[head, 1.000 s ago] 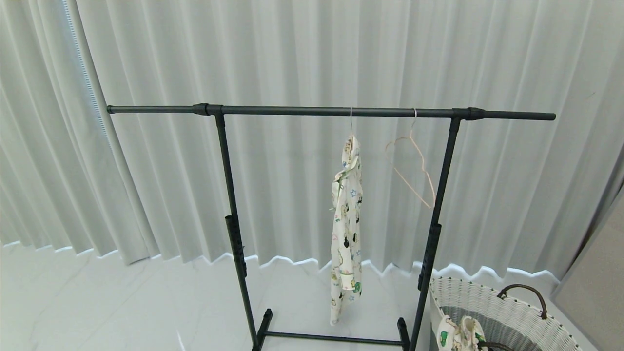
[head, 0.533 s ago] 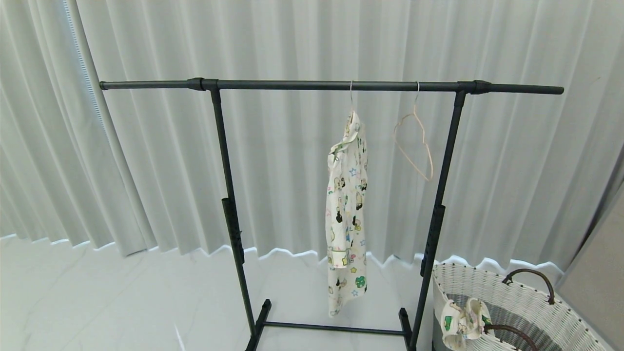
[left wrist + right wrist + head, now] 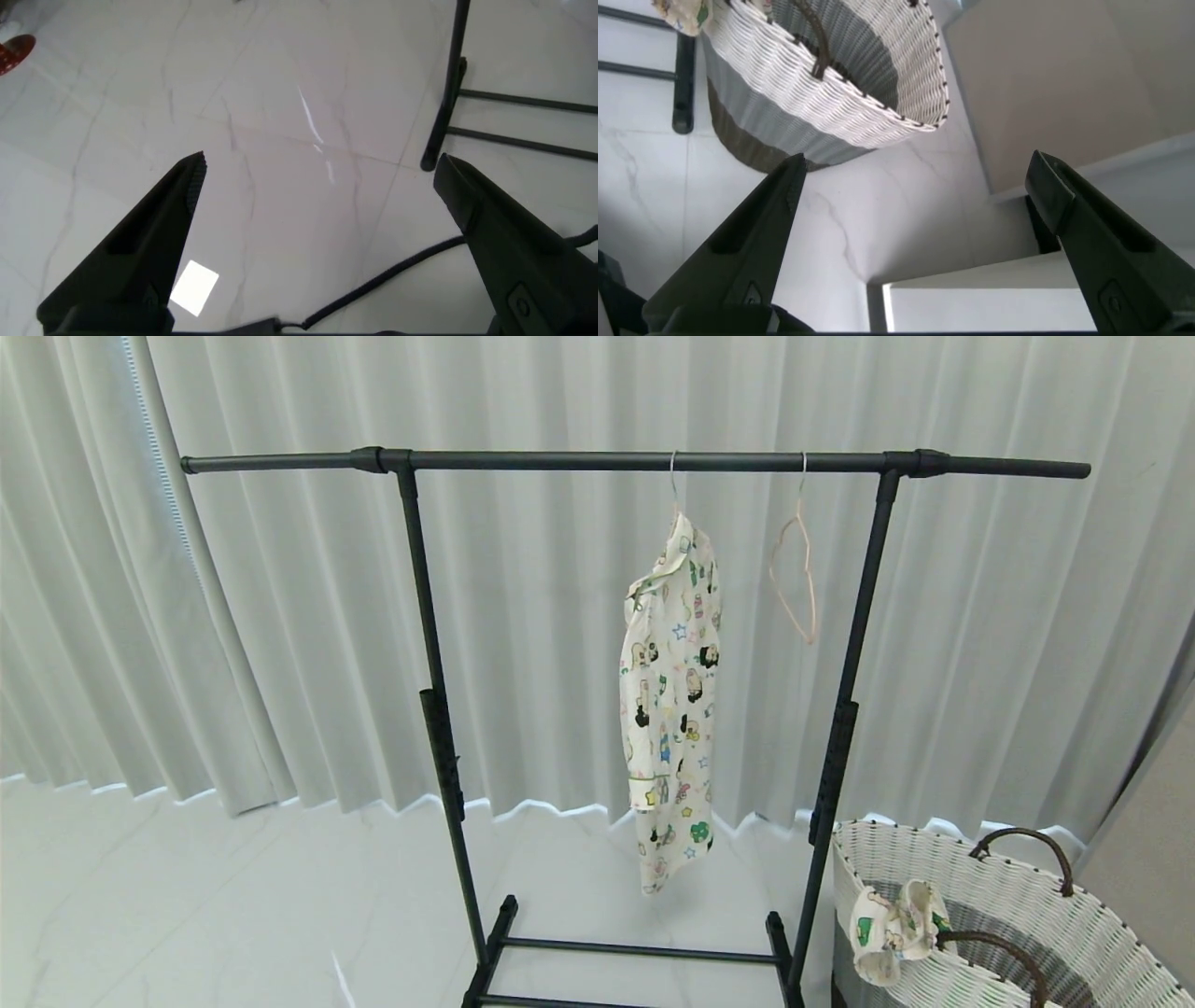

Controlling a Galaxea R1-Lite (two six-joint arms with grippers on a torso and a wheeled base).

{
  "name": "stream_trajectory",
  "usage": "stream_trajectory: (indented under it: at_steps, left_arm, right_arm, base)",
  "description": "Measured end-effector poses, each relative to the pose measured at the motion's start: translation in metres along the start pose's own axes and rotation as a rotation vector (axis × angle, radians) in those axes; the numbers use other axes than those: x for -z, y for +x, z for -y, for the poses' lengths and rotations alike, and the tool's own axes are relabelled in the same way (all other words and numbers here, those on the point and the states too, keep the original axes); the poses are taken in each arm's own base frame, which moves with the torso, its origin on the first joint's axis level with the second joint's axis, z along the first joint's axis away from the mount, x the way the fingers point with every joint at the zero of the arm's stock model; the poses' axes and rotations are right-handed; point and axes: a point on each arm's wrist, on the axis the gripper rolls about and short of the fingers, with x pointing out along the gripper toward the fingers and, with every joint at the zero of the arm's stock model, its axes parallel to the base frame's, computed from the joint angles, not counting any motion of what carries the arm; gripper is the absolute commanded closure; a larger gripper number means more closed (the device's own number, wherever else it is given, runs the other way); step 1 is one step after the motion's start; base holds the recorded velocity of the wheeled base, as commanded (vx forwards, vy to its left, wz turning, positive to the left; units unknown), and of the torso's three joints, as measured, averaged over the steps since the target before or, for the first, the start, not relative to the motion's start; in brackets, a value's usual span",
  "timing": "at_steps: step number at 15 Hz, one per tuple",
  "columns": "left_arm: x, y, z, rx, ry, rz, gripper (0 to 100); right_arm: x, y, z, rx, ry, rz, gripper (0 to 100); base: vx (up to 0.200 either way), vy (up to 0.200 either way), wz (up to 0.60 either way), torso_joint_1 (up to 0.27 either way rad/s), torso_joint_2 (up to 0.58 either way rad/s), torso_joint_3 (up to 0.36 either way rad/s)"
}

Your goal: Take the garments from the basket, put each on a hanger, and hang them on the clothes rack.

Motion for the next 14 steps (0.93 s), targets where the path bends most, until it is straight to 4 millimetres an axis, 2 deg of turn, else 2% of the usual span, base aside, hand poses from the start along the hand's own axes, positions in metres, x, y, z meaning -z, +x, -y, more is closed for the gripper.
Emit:
stream_trajectory:
  at_steps: [10,14]
  left_arm:
    - [-0.0010,0.0023,0.0013,0.017,0.019,-0.024,0]
    - [-0.0008,0.0016,0.0020,0.055,-0.007,-0.012,0]
  right_arm:
    - [-0.0007,0.0021,-0.0005,-0.010,-0.005,-0.022,0]
    - [-0.0014,0.0046,-0.0013,-0.031,-0.014,-0.046,0]
  base:
    - [0.200,0.000,0.00,0.000,0.01,0.002]
    - [0.000,0.000,0.00,0.000,0.00,0.000]
